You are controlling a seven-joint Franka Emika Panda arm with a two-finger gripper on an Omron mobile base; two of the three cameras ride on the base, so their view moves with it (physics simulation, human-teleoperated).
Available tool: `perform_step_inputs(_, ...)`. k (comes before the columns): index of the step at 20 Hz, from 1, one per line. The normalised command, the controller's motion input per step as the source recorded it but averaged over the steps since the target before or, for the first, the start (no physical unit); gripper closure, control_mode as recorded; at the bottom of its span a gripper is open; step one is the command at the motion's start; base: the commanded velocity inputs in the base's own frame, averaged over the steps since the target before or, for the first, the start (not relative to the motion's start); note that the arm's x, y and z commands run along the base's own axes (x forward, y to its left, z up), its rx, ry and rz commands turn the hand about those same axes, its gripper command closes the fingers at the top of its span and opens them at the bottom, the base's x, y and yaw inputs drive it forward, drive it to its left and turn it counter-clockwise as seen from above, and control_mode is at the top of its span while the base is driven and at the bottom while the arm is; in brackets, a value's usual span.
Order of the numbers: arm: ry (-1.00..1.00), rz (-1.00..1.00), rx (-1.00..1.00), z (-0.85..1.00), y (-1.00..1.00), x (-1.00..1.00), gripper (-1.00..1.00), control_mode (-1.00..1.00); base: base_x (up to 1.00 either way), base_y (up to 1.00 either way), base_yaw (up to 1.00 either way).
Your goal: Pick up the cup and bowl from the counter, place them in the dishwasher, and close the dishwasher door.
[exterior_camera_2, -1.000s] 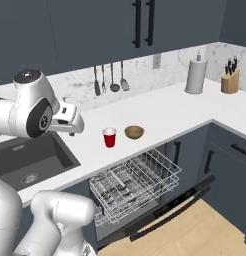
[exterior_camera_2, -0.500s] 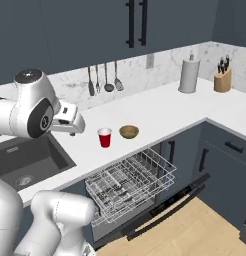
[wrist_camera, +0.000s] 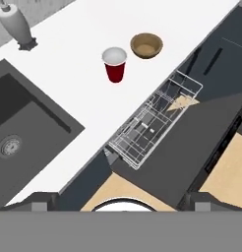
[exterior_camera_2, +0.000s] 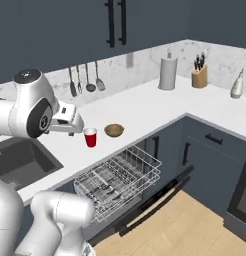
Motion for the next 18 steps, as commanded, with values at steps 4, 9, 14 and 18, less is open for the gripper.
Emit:
perform_step_inputs(4, 0.0, 0.0, 0.0, 0.0, 0.0, 0.0, -1.0, 1.0, 0.47, 0.0, -0.49)
perform_step_inputs(9, 0.0, -0.12, 0.0, -0.08, 0.0, 0.45, -1.0, -1.0, 0.24, 0.0, -0.15)
perform_step_inputs(14, -0.01, -0.01, 0.04, -0.35, 0.04, 0.62, -1.0, -1.0, 0.0, 0.0, 0.0)
perform_step_inputs(18, 0.0, 0.0, 0.0, -0.53, 0.02, 0.98, -1.0, -1.0, 0.0, 0.0, 0.0)
